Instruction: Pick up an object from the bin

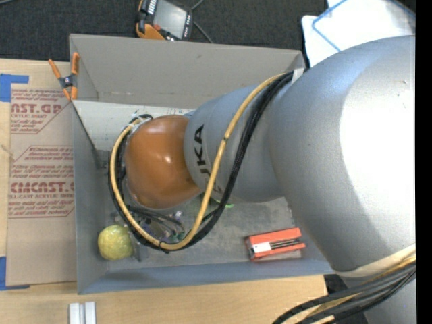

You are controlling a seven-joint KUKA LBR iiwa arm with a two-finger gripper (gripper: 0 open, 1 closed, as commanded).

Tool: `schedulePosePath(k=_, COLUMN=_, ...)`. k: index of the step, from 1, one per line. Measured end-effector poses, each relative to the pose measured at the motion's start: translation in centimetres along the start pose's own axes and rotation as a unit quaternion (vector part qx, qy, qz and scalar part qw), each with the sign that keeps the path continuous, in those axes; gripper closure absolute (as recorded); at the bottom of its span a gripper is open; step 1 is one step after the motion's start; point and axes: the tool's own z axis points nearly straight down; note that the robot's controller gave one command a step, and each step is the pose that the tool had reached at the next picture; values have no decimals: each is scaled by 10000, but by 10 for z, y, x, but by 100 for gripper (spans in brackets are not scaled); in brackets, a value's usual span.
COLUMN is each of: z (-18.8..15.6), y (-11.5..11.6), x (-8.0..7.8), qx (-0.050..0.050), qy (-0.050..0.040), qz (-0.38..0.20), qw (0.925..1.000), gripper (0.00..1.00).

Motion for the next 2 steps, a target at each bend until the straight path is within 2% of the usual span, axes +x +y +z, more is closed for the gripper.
schedulePosePath(k=1, z=-9, y=0, x=0, qx=-1, qy=-10, qz=0, qw=10000, gripper=100)
schedulePosePath(k=2, z=-34, y=1, x=1, qx=-1, qy=20, qz=-1, qw=10000, gripper=100)
